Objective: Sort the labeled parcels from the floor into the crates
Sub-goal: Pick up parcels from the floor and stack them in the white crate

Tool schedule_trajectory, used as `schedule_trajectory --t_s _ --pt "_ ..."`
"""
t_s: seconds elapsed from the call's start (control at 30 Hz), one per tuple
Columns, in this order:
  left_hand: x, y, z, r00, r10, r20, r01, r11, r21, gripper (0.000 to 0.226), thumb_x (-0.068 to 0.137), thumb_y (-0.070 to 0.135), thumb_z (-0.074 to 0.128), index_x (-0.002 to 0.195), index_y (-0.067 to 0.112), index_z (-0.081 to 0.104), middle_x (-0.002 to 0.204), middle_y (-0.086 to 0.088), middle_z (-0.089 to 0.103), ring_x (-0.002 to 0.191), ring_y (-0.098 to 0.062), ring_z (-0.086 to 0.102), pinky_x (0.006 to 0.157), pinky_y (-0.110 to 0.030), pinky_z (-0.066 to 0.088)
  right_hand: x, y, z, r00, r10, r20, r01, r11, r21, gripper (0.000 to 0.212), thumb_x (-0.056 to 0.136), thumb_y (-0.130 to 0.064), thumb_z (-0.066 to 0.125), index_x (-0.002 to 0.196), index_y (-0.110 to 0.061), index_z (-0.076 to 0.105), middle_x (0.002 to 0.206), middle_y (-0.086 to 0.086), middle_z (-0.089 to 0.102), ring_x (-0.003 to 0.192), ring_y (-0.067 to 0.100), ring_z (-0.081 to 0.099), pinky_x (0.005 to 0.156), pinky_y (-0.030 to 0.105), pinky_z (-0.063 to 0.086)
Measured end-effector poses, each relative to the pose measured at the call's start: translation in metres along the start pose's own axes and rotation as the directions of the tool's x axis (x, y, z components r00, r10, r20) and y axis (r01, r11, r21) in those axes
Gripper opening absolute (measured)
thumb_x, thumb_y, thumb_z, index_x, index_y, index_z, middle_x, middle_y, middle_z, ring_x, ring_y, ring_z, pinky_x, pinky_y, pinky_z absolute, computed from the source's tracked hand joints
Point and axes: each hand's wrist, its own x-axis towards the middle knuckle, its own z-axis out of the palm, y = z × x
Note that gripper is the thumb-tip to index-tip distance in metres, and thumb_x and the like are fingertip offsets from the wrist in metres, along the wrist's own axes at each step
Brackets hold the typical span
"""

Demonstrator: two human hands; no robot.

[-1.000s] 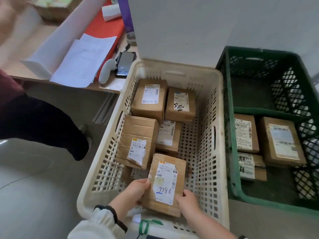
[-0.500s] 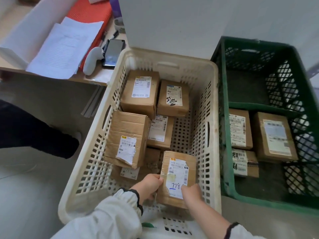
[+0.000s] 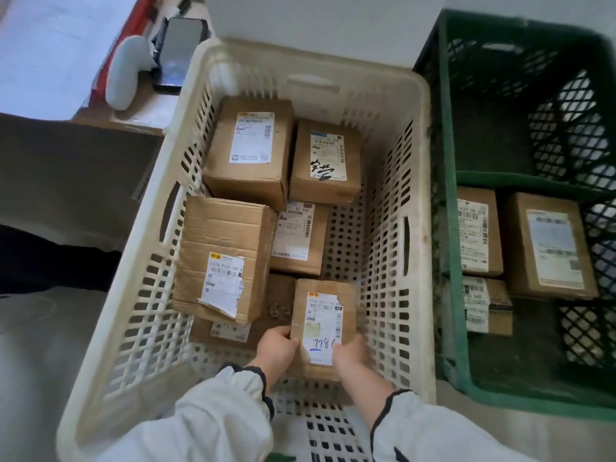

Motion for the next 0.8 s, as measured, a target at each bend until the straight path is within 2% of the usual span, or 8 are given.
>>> schedule_trajectory --t_s 0.07,0.13,0.3,0.43,0.53,0.67,0.73,0.8 --pt "0.006 0.000 0.002 0.999 -0.003 -0.035 0.005 0.998 0.058 0.024 0.089 0.016 0.058 0.110 0.012 0.070 0.104 -0.005 0.071 0.087 -0.023 0.064 0.073 -0.028 0.051 0.007 0.002 0.003 1.000 0.017 -0.015 -0.017 1.000 0.005 0.041 0.090 -0.007 0.052 0.131 -0.006 0.044 0.127 0.012 0.059 0.110 0.031 0.060 0.090 0.038 0.053" --pt "0.010 0.000 0.004 0.998 -0.011 -0.061 0.018 0.993 0.117 0.022 0.089 0.018 0.059 0.107 0.011 0.069 0.106 -0.007 0.070 0.092 -0.024 0.062 0.074 -0.026 0.047 0.010 0.003 0.005 0.999 0.026 -0.029 -0.026 1.000 -0.010 0.038 0.090 -0.006 0.053 0.128 -0.006 0.047 0.125 0.012 0.061 0.110 0.030 0.061 0.089 0.037 0.053" --pt "0.021 -0.003 0.006 0.995 -0.083 -0.063 0.090 0.989 0.115 0.024 0.088 0.018 0.059 0.110 0.011 0.064 0.110 -0.008 0.067 0.101 -0.026 0.060 0.081 -0.028 0.048 0.014 0.006 0.009 0.998 0.026 -0.059 -0.028 0.999 -0.036 0.034 0.091 -0.006 0.052 0.125 -0.008 0.048 0.121 0.010 0.063 0.104 0.027 0.064 0.072 0.028 0.053" --pt "0.022 0.000 0.008 0.989 -0.124 -0.076 0.132 0.983 0.125 0.025 0.087 0.020 0.062 0.110 0.010 0.062 0.109 -0.009 0.065 0.102 -0.027 0.060 0.088 -0.034 0.050 0.014 0.004 0.011 0.997 0.030 -0.067 -0.037 0.994 -0.104 0.044 0.092 -0.009 0.050 0.135 -0.009 0.040 0.128 0.010 0.058 0.110 0.028 0.061 0.087 0.035 0.054" --pt "0.014 0.006 0.004 0.985 -0.151 -0.085 0.160 0.981 0.106 0.020 0.086 0.020 0.064 0.103 0.010 0.059 0.108 -0.010 0.065 0.099 -0.027 0.060 0.087 -0.035 0.051 0.004 -0.003 0.006 0.997 0.020 -0.070 -0.029 0.992 -0.121 0.043 0.093 -0.006 0.047 0.135 -0.005 0.037 0.129 0.013 0.056 0.110 0.029 0.060 0.088 0.035 0.054" --pt "-0.007 0.019 -0.010 0.982 -0.171 -0.083 0.170 0.985 -0.022 0.018 0.085 0.019 0.064 0.100 0.011 0.058 0.104 -0.010 0.063 0.098 -0.027 0.060 0.084 -0.032 0.050 -0.028 -0.023 -0.009 0.992 -0.082 -0.099 0.065 0.984 -0.165 0.067 0.091 -0.005 0.046 0.149 -0.010 0.013 0.141 0.012 0.044 0.115 0.028 0.056 0.086 0.029 0.051" --pt "-0.024 0.031 -0.022 0.989 -0.135 -0.068 0.129 0.988 -0.085 0.008 0.086 0.016 0.061 0.084 0.010 0.057 0.085 -0.005 0.061 0.085 -0.024 0.058 0.077 -0.032 0.051 -0.047 -0.036 -0.018 0.984 -0.168 -0.054 0.160 0.979 -0.129 0.072 0.087 -0.008 0.050 0.149 -0.015 0.014 0.140 0.010 0.046 0.110 0.030 0.058 0.086 0.031 0.052" --pt "-0.048 0.047 -0.034 0.994 -0.105 -0.032 0.098 0.980 -0.170 0.009 0.090 0.014 0.056 0.086 0.006 0.060 0.080 -0.006 0.058 0.079 -0.024 0.059 0.065 -0.030 0.049 -0.068 -0.049 -0.032 0.968 -0.252 0.015 0.252 0.965 -0.075 0.070 0.085 -0.011 0.052 0.147 -0.017 0.021 0.137 0.009 0.048 0.101 0.028 0.061 0.076 0.035 0.056"
